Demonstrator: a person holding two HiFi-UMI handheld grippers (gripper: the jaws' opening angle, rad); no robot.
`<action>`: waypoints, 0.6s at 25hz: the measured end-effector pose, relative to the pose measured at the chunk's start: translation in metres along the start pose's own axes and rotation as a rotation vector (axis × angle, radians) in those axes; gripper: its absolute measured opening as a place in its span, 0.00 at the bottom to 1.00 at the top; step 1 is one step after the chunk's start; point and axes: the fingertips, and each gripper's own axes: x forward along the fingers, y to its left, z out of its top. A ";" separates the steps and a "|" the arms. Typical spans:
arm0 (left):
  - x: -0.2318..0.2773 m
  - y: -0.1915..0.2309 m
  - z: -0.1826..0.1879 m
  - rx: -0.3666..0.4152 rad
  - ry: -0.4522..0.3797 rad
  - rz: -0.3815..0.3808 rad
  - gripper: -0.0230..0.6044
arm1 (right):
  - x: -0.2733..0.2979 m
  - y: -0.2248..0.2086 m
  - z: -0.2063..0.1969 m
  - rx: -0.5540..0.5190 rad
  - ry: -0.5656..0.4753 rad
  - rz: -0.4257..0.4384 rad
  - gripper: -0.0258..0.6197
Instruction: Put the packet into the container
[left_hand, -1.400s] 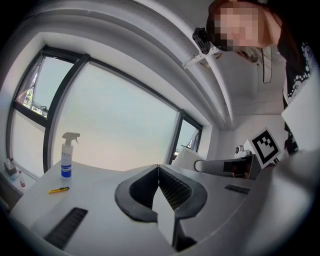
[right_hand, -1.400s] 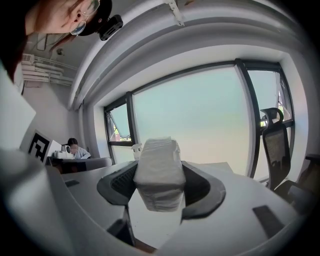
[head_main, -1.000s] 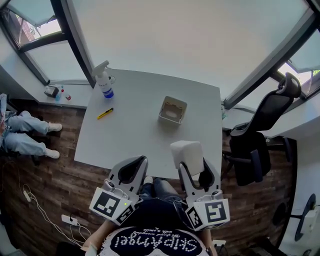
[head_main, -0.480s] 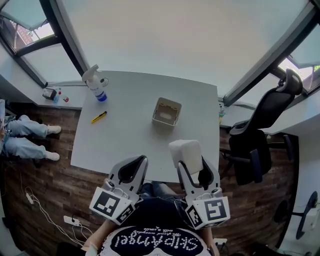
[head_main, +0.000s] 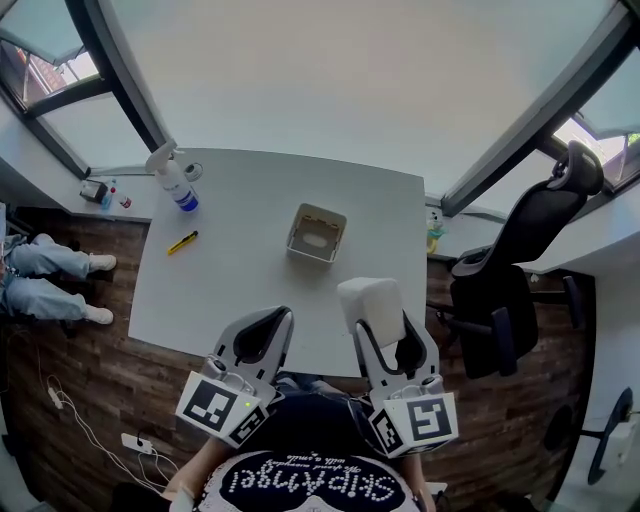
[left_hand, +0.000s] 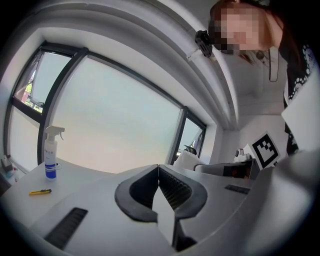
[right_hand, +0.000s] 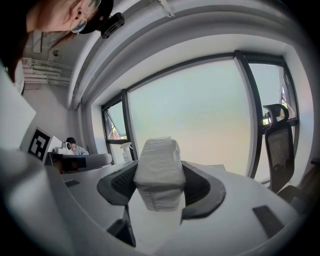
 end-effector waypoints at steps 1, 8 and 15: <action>0.003 -0.002 0.000 0.001 -0.001 -0.003 0.05 | 0.000 -0.004 0.000 -0.001 -0.002 0.000 0.44; 0.020 -0.008 -0.001 0.008 -0.009 -0.002 0.05 | 0.007 -0.015 0.001 -0.006 -0.006 0.017 0.44; 0.024 0.001 -0.003 -0.002 -0.017 0.037 0.05 | 0.014 -0.017 -0.003 -0.012 0.015 0.041 0.44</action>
